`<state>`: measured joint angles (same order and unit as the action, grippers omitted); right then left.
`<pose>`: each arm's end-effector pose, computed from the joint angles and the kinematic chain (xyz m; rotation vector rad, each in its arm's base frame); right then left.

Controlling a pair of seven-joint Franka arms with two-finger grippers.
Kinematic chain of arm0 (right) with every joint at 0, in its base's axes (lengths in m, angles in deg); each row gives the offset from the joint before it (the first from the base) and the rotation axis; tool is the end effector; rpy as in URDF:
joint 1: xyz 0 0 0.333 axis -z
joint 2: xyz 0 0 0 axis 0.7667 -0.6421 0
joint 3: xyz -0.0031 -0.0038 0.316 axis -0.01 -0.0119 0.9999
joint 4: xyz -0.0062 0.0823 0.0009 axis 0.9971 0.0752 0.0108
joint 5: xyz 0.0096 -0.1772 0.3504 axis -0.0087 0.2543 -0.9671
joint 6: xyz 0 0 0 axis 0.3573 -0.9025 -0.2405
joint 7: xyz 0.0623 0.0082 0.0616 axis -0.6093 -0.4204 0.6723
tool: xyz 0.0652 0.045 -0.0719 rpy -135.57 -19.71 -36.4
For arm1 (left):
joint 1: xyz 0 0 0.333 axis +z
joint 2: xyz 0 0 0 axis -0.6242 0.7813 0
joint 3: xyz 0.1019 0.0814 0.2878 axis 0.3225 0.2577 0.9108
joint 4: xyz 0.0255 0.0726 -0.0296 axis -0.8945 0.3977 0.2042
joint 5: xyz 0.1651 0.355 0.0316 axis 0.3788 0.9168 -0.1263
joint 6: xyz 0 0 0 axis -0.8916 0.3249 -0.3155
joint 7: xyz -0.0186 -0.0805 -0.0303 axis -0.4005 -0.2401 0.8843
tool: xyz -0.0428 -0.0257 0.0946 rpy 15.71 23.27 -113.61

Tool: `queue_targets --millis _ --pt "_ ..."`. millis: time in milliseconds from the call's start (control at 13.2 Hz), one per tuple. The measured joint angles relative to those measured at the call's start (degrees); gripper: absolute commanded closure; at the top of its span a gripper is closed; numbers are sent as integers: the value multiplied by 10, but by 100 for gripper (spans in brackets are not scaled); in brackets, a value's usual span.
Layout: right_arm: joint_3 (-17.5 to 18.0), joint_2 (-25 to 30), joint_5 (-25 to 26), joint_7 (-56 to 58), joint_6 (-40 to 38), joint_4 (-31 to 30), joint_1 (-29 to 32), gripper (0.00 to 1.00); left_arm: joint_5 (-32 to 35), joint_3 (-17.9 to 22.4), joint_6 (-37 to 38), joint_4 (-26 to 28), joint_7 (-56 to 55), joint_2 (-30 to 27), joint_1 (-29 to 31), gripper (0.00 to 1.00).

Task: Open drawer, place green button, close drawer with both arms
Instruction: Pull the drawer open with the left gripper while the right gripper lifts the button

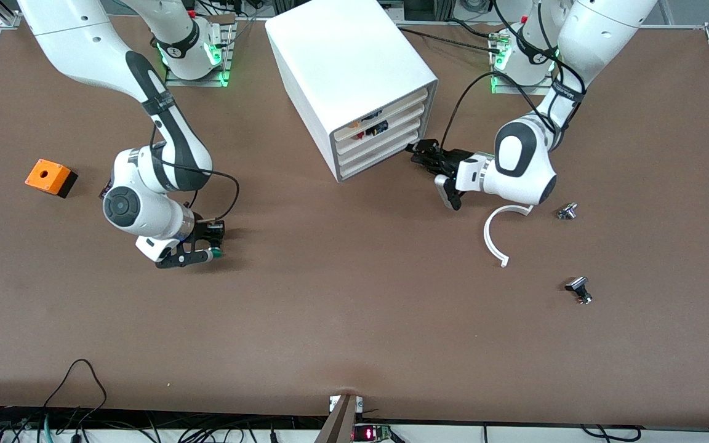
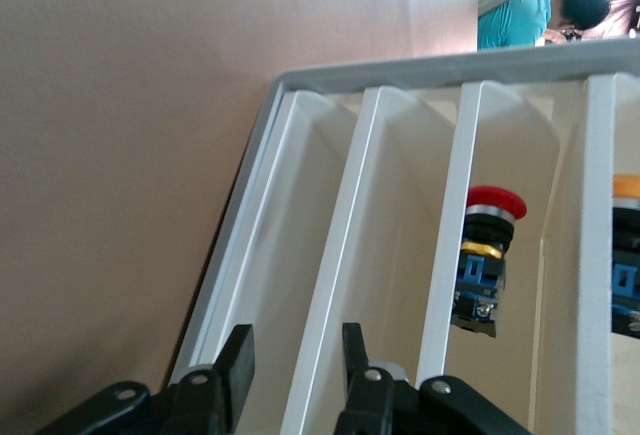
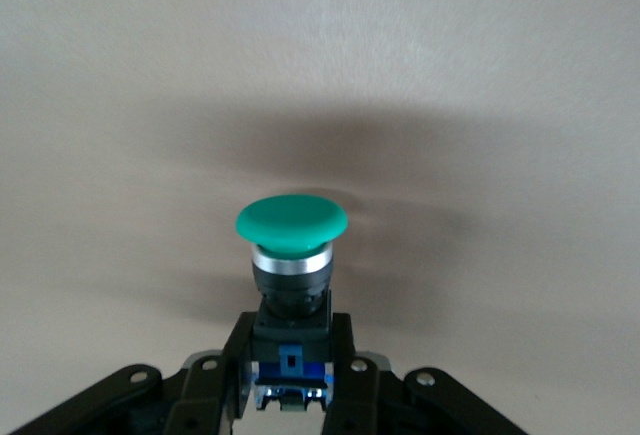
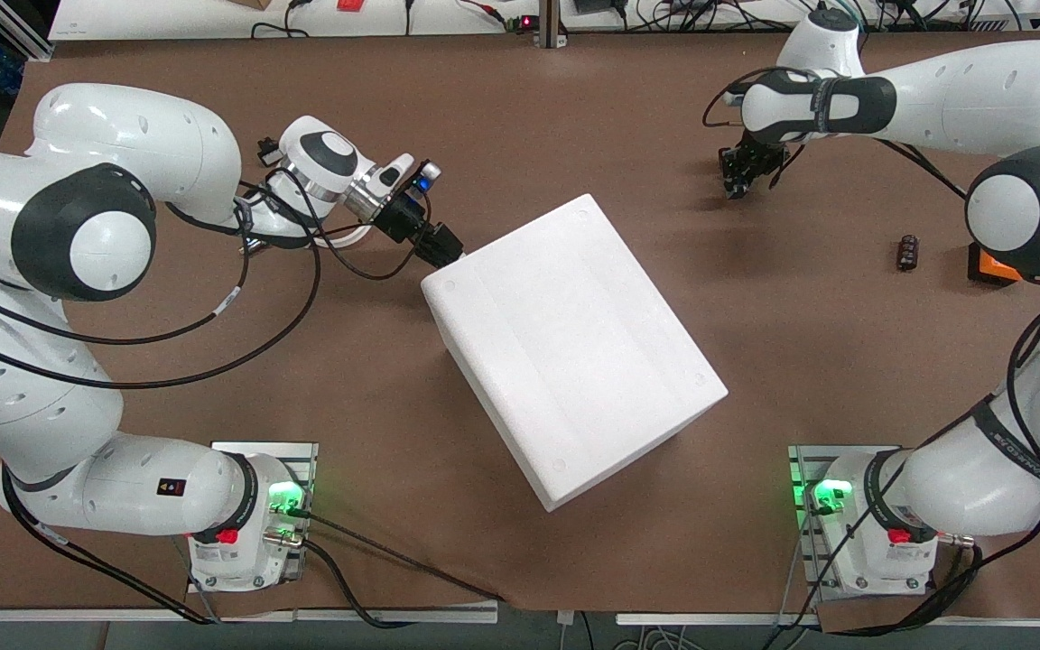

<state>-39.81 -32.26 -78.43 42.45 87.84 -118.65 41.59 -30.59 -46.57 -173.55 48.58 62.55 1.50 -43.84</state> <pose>0.6203 0.1417 0.2258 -3.0382 -0.1994 0.1997 0.4501 -0.2504 0.1837 1.9930 -0.5227 -0.3960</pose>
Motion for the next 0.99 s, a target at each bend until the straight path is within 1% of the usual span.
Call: queue_targets --millis 152,304,608,835,911,987 --pt "1 2 0 -30 -51 42 -2 100 0 -2 0 4 4 10 -1 55" --pt "3 2 0 -80 -85 71 -12 100 0 -2 0 4 7 16 -1 55" --pt "4 -4 0 -198 -151 131 -53 100 -7 -19 0 11 8 23 -1 57" --pt "4 -17 0 -286 -180 178 -78 100 -14 -35 0 16 9 25 -2 55" --pt "4 -21 0 -318 -183 192 -86 100 -17 -36 0 18 14 27 -2 56" --pt "5 -24 0 -347 -183 205 -95 100 -29 -37 0 20 29 31 -2 59"
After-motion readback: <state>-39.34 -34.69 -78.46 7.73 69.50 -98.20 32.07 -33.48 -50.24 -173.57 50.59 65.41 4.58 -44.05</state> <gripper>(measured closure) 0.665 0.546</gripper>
